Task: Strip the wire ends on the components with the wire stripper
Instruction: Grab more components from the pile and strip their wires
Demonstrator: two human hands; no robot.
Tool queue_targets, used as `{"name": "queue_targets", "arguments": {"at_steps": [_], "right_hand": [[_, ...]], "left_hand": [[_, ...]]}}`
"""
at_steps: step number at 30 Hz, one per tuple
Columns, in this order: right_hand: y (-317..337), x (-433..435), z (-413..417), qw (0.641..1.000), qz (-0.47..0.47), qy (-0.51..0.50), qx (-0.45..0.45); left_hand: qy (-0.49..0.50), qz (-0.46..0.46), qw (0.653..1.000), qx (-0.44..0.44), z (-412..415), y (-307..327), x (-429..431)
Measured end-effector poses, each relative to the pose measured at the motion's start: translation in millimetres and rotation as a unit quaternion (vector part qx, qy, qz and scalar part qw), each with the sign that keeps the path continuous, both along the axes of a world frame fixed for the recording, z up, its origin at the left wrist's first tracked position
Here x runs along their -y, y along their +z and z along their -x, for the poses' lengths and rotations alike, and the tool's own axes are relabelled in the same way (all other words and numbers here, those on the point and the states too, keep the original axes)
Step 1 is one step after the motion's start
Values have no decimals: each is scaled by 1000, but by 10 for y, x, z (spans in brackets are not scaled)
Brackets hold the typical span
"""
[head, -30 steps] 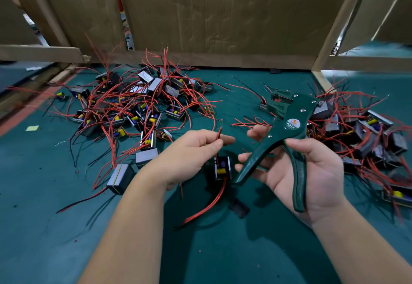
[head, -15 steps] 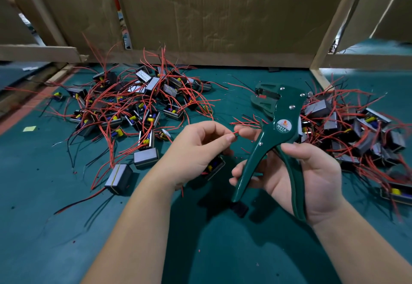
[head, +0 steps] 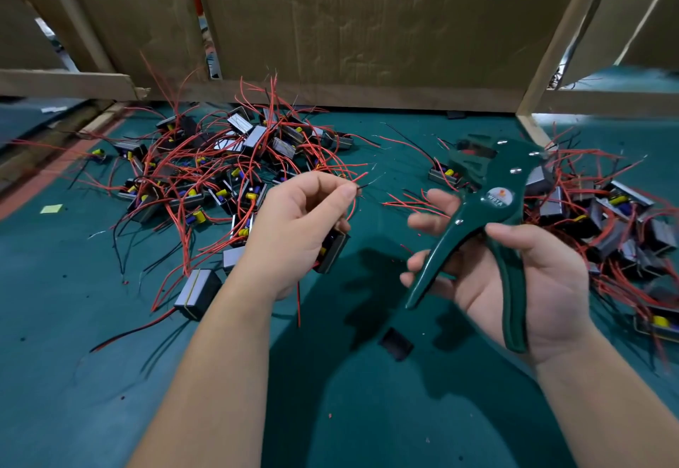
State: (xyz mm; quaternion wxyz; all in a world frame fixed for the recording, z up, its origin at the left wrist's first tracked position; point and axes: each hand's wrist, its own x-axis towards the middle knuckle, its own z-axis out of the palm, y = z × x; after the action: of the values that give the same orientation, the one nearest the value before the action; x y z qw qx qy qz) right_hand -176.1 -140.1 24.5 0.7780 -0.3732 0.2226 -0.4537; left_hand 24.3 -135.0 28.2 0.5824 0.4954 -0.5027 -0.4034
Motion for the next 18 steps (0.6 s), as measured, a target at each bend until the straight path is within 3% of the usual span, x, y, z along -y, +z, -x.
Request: {"name": "queue_targets", "arguments": {"at_steps": [8, 18], "right_hand": [[-28, -94, -52, 977, -23, 209, -26], [-33, -113, -64, 973, -42, 222, -43]], "left_hand": [[0, 28, 999, 18, 35, 37, -25], [15, 101, 988, 111, 67, -7, -4]]}}
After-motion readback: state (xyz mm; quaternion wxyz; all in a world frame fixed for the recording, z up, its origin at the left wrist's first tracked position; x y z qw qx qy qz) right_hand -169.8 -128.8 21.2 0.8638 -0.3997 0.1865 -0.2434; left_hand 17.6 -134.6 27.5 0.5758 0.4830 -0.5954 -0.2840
